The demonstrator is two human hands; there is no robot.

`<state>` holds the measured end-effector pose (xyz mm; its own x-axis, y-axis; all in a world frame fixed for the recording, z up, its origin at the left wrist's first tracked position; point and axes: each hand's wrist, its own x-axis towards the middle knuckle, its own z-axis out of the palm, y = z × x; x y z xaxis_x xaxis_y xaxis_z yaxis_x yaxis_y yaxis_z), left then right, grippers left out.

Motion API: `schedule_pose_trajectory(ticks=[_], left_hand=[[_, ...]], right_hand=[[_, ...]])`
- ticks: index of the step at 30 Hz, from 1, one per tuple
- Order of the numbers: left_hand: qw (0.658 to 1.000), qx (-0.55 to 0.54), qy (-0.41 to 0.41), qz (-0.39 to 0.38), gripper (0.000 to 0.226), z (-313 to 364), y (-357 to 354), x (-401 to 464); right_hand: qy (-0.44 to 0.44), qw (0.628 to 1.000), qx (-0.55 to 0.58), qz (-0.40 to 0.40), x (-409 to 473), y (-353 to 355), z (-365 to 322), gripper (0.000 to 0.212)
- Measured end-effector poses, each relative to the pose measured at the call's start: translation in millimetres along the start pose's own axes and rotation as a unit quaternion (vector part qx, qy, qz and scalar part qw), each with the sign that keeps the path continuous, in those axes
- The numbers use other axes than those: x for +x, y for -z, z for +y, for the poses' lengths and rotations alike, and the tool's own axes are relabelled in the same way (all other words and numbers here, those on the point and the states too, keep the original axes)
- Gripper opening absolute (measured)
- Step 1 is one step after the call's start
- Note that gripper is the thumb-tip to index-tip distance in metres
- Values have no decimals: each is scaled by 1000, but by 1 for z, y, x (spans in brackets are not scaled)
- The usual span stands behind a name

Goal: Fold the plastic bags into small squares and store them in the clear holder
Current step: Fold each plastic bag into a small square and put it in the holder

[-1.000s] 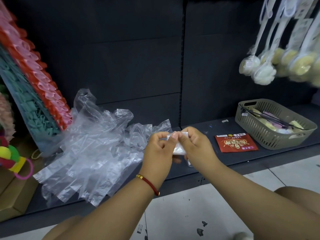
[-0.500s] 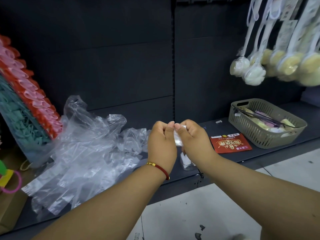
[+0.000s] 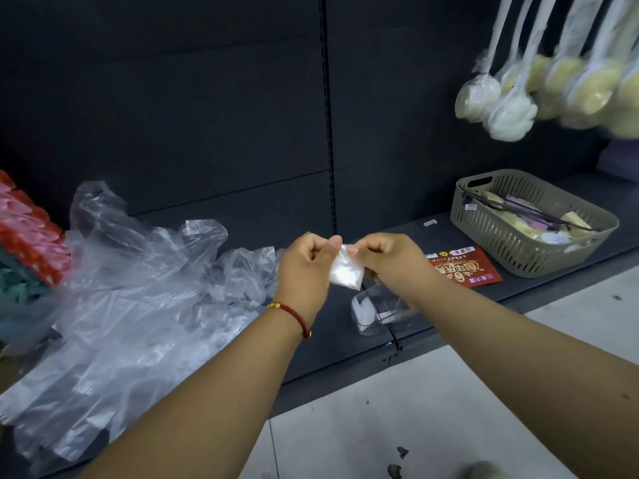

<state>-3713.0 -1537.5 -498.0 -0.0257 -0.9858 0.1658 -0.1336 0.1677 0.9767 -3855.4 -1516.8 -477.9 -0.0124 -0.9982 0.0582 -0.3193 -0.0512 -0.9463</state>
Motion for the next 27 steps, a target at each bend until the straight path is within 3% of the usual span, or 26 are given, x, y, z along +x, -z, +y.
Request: schedule_pose_trajectory(ticks=[5,9,12,17,21,27], left_hand=[[997,50,-8,-57,24,-28,-13,31],[985,155,9,-77,28,-69,-25,54],[956,262,36,-126,30,-104,-32,57],[914,312,96,-240,40,-159,-45,47],[865,383,92,-311,51,-188,-56,44],[833,419,74,-353,51,-207,-70,46]], right_hand=[[3,995,-100,-9,35,12,35,11],[-55,988,-142,35,62,17,75,11],[-123,972,-193,60,74,16,114,13],[-192,942,-260,90,86,1,172,20],[-201,931,-285,107,95,-15,201,26],[-234,898,-356,111,105,-31,223,33]])
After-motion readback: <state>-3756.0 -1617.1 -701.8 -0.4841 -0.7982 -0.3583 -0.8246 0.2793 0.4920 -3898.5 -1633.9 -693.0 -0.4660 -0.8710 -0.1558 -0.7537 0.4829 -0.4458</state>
